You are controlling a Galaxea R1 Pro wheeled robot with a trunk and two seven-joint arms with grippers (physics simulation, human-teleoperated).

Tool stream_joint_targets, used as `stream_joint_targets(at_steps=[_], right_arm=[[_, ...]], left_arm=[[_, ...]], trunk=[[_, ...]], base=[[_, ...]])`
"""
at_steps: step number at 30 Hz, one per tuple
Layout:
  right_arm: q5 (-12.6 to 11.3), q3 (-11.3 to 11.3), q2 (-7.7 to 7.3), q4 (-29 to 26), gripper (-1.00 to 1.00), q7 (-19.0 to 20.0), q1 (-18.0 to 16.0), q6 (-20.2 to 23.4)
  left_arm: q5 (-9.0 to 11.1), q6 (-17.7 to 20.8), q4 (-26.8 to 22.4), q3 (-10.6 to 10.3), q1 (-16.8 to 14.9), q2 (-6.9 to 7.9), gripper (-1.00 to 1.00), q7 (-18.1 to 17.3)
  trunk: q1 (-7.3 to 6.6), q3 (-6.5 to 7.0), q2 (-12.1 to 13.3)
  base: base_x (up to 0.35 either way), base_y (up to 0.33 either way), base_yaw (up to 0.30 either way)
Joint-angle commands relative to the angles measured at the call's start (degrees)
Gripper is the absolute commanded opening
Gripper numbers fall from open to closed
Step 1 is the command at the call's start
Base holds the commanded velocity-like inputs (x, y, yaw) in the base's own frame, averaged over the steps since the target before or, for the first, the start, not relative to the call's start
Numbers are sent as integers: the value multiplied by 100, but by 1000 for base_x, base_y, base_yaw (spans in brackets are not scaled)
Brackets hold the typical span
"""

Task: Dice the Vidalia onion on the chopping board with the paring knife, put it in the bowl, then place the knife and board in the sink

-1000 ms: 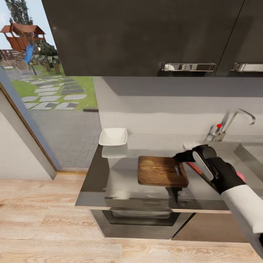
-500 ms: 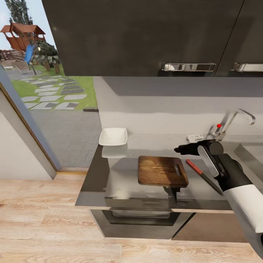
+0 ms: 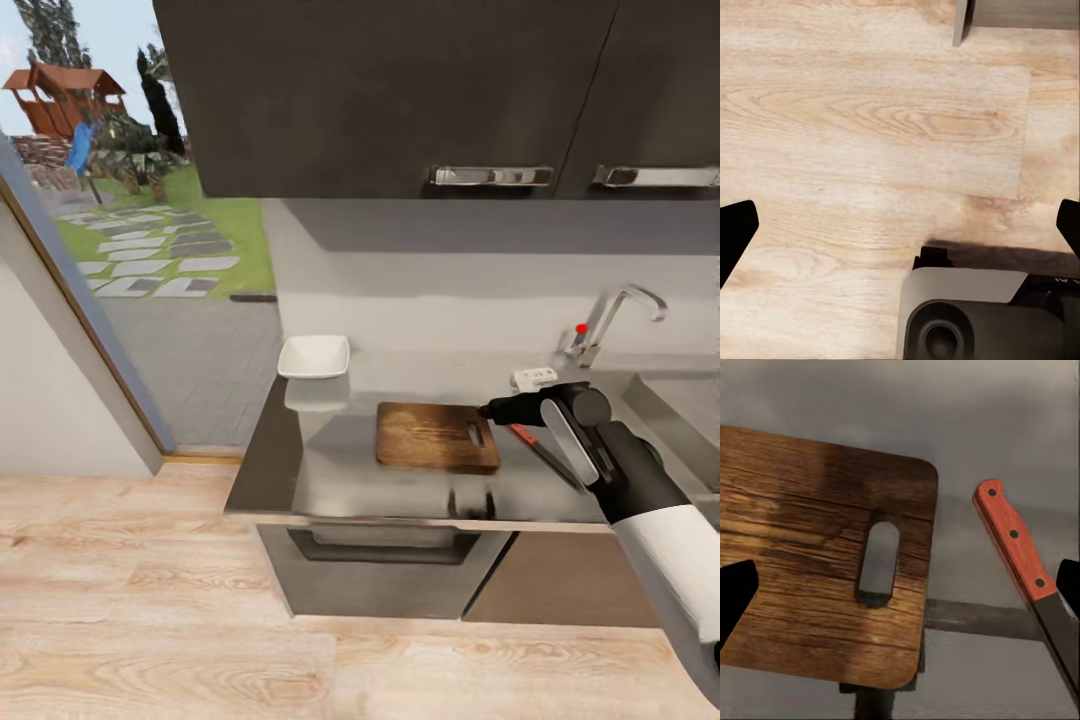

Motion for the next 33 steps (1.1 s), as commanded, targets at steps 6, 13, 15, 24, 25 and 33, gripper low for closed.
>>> stream_joint_targets(at_steps=[6, 13, 15, 24, 25, 33], right_arm=[[-32, 16, -4, 12, 100, -33, -7, 18], [-31, 23, -1, 46, 100, -39, -7, 12], [-31, 24, 0, 71, 100, -40, -7, 11], [-31, 27, 3, 351, 100, -45, -7, -3], [-31, 26, 3, 431, 100, -48, -7, -10], [-31, 31, 3, 871, 100, -29, -7, -33]], left_arm=[[-62, -37, 26, 28, -12, 4, 100, 45], [-62, -36, 29, 28, -12, 4, 100, 45], [-62, -36, 30, 28, -12, 4, 100, 45], [-62, -35, 27, 28, -12, 4, 100, 45], [-62, -35, 28, 28, -12, 4, 100, 45], [-62, -35, 28, 28, -12, 4, 100, 45]], trunk=[[0, -12, -13], [0, -12, -13], [0, -12, -13], [0, -12, -13], [0, -12, -13], [0, -12, -13]], base=[[-334, 0, 0], [-335, 0, 0], [-336, 0, 0], [-334, 0, 0], [-321, 0, 0], [-312, 0, 0]])
